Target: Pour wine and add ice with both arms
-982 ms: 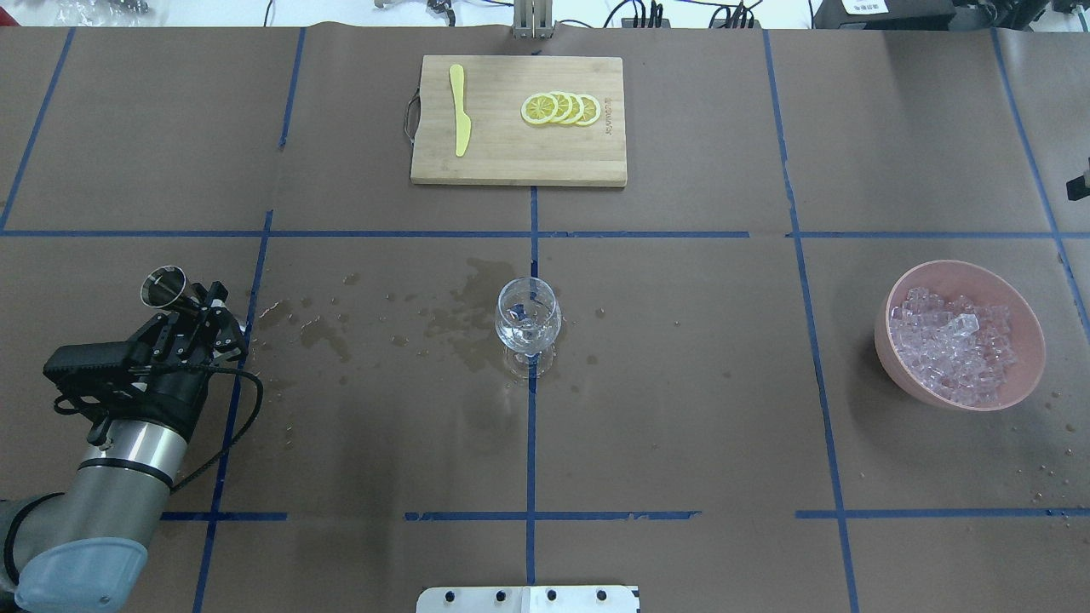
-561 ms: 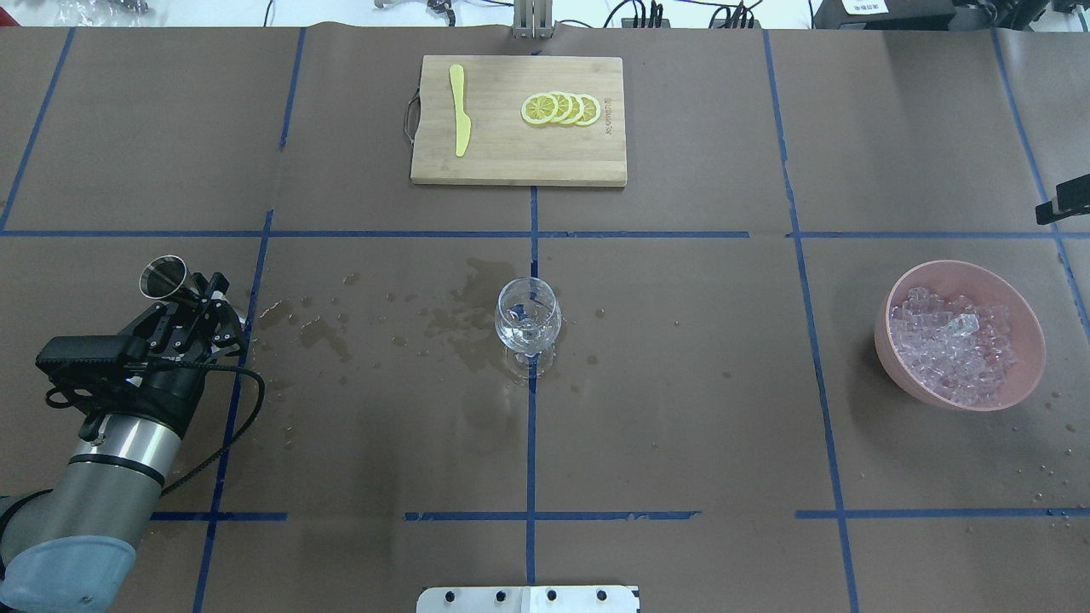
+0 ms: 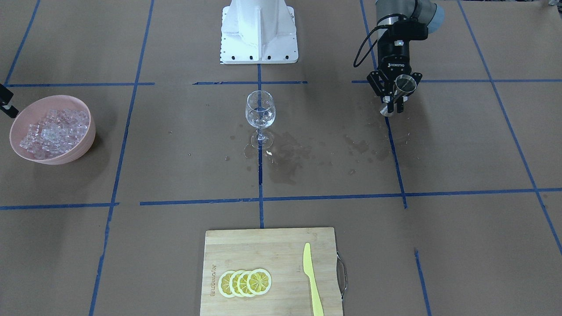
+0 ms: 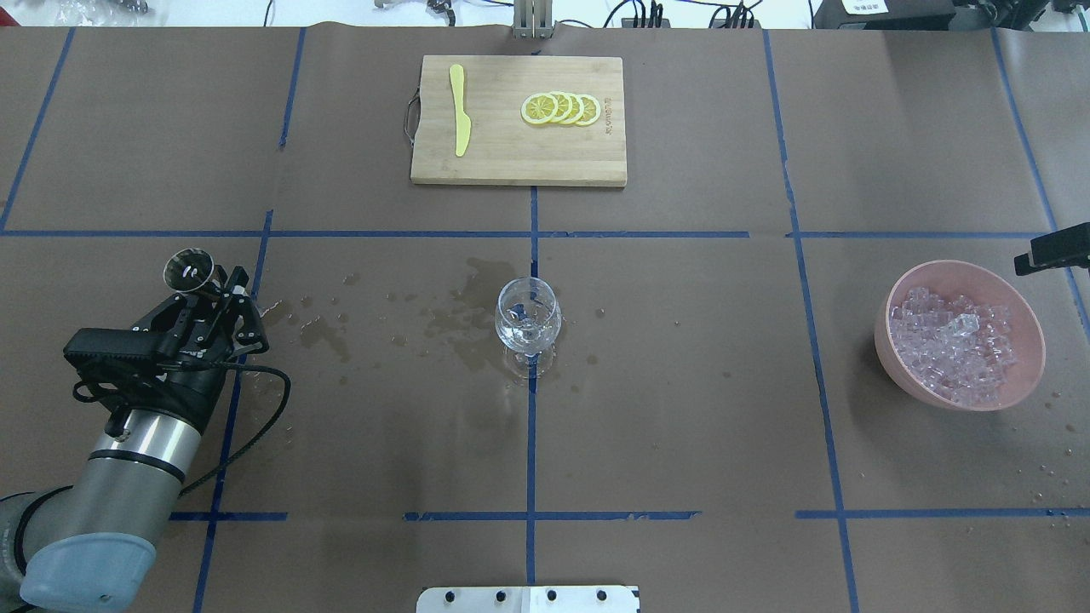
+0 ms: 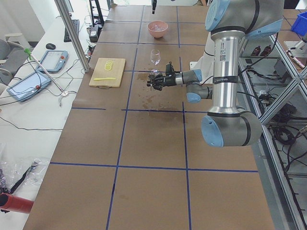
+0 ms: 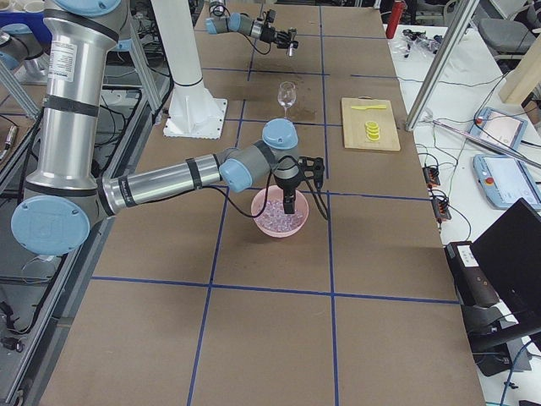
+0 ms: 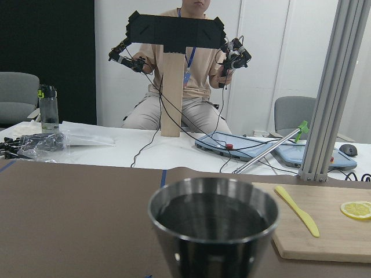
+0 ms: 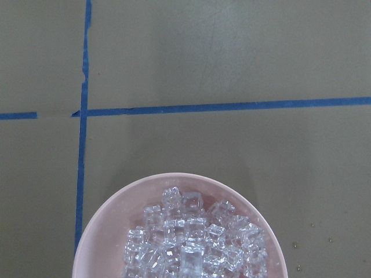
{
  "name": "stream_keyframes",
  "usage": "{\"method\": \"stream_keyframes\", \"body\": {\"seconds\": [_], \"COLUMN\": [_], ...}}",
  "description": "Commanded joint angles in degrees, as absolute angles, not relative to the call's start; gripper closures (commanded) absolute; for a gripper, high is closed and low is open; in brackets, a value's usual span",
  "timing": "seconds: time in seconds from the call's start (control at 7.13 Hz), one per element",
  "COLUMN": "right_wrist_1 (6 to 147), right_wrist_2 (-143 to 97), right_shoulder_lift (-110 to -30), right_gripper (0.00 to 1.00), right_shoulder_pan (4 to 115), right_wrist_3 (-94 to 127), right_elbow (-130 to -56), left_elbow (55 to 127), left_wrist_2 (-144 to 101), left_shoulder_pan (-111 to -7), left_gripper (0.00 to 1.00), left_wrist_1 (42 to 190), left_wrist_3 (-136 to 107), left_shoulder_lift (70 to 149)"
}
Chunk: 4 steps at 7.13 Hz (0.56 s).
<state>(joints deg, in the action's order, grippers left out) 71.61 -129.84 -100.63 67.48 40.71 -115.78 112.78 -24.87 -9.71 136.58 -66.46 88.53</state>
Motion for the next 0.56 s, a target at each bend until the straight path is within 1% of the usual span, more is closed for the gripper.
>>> {"method": "stream_keyframes", "body": {"seconds": [0.0,0.28,0.42], "right_wrist_1": [71.6,71.6,71.6], "right_wrist_2": [-127.2,-124.8,-124.8], "right_shoulder_lift": [-101.4,-102.0,-102.0], "right_gripper": [0.00,0.00,0.00], "right_shoulder_pan": [63.6,61.3,61.0], "right_wrist_3": [42.7,42.8,42.9], "right_elbow": [-116.2,-115.9,-115.8], "left_elbow": [112.3,112.3,112.3], "left_wrist_2": [-25.0,-25.0,-25.0], "left_shoulder_pan": [-9.6,-9.4,-9.5], "left_gripper": [1.00,1.00,1.00], "left_wrist_1": [136.6,136.5,136.5], "left_wrist_3": [-65.0,-64.7,-59.2], "left_shoulder_lift": [91.3,94.3,96.6]}}
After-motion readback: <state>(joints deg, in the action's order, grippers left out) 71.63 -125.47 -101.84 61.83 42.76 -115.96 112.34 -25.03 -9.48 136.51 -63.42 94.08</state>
